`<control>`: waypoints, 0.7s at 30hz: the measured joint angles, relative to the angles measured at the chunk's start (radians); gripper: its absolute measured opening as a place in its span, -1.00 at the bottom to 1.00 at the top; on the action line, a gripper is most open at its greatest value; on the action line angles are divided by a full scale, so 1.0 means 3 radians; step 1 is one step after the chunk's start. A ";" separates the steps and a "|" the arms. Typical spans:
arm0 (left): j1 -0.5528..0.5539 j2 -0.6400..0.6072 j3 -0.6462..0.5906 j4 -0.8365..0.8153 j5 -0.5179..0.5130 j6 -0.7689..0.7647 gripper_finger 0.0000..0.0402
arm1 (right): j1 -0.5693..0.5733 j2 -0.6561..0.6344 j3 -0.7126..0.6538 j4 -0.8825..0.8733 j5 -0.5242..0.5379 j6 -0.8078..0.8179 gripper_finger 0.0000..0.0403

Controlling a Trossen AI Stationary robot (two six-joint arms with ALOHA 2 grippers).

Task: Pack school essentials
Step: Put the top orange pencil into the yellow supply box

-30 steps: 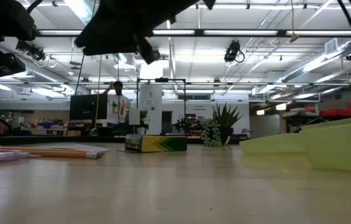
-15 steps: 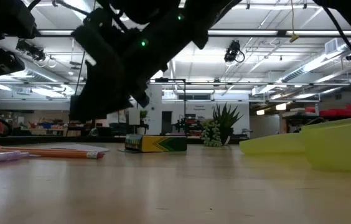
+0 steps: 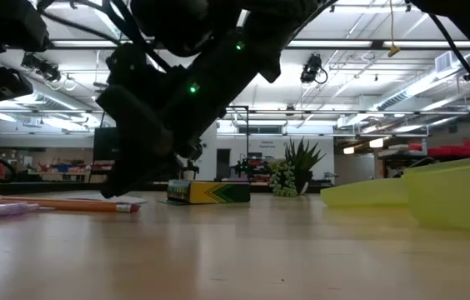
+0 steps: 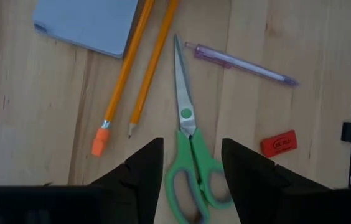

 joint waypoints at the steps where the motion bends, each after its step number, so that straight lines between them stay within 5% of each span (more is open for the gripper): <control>1: 0.0000 0.0000 0.0000 -0.0001 0.0000 0.0001 -0.13 | 0.0001 -0.0003 0.0002 0.0009 0.0000 0.0001 -0.53; 21: 0.0000 0.0001 0.0000 0.0003 0.0001 -0.0072 -0.14 | 0.0040 -0.0029 -0.0218 -0.0010 0.0010 0.0140 -0.62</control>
